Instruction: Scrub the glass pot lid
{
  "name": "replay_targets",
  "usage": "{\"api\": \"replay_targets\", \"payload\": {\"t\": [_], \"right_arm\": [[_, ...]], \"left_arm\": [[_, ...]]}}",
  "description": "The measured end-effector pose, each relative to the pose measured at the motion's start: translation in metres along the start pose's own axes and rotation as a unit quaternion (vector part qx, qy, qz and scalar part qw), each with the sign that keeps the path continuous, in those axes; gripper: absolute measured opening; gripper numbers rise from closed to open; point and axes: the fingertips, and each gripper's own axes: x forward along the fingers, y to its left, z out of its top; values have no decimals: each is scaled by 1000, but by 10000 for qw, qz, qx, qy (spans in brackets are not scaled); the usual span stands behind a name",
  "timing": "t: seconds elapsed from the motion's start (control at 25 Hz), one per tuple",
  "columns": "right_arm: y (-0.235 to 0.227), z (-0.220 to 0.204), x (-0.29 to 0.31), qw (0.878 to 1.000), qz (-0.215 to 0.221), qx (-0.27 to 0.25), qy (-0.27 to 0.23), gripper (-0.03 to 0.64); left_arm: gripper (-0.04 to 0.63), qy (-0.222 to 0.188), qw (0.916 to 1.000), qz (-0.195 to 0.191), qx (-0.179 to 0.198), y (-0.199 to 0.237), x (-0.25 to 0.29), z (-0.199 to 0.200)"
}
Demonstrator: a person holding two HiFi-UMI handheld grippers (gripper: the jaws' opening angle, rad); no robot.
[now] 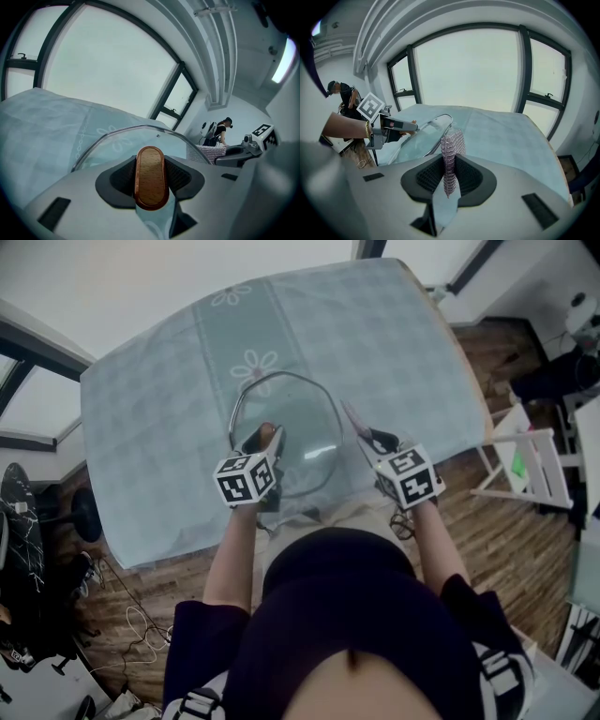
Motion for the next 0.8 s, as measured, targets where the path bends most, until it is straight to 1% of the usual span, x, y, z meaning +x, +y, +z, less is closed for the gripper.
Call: {"api": "replay_targets", "payload": {"t": [0.2, 0.36, 0.6, 0.8], "right_arm": [[-2, 1, -3, 9999, -152, 75, -34, 77], [-2, -1, -4, 9996, -248, 146, -6, 77], [1, 0, -4, 9992, -363, 177, 12, 77], [10, 3, -2, 9990, -361, 235, 86, 77]], "left_arm": [[164, -62, 9996, -286, -51, -3, -1, 7], [164, -130, 9975, -656, -204, -4, 0, 12], [164, -221, 9910, -1231, -480, -6, -1, 21], [165, -336, 9829, -1626, -797, -2, -8, 28]]}}
